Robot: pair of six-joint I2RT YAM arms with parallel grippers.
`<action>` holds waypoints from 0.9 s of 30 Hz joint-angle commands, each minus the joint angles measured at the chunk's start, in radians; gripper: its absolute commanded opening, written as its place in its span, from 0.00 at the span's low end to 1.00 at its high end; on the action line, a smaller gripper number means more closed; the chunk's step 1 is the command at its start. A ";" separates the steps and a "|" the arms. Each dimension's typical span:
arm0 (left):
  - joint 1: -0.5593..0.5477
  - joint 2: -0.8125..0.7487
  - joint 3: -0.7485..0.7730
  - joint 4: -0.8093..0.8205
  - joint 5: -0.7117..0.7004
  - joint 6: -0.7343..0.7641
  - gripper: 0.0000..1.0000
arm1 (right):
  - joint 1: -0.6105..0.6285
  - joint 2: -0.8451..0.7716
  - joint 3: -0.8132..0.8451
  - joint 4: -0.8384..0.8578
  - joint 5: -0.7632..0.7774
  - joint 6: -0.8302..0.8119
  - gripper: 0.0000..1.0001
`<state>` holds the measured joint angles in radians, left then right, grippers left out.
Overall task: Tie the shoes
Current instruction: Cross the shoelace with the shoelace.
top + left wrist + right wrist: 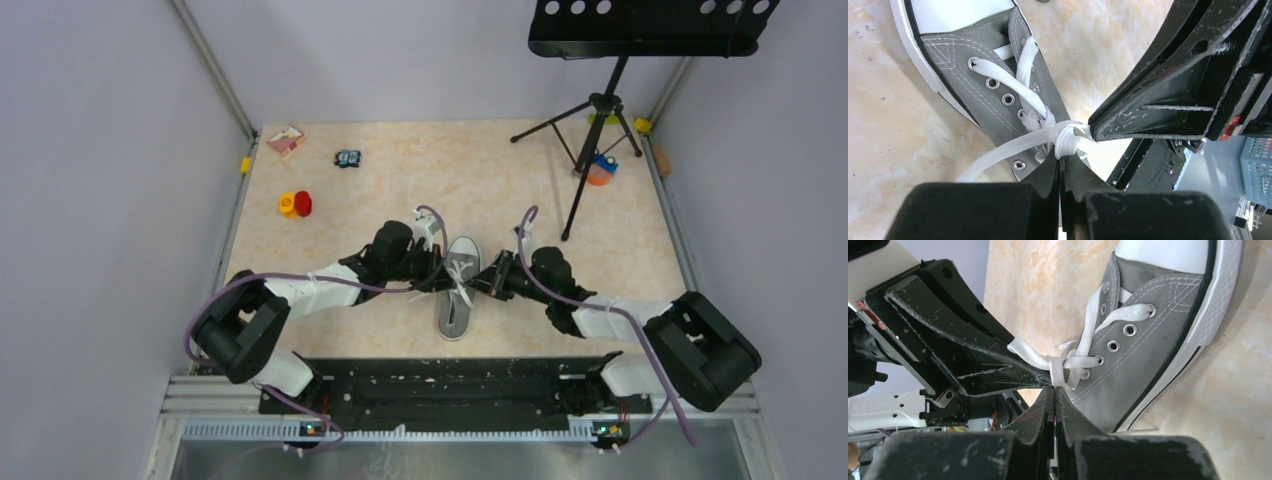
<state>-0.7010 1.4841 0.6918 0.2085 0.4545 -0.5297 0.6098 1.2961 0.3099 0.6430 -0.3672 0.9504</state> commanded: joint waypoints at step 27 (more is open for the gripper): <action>-0.002 0.015 0.009 0.100 -0.008 -0.043 0.00 | 0.077 0.025 0.095 0.049 0.017 -0.002 0.00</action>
<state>-0.7013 1.4841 0.6918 0.2432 0.4084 -0.5777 0.6724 1.3010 0.3504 0.6296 -0.3630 0.9455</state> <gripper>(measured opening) 0.008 0.010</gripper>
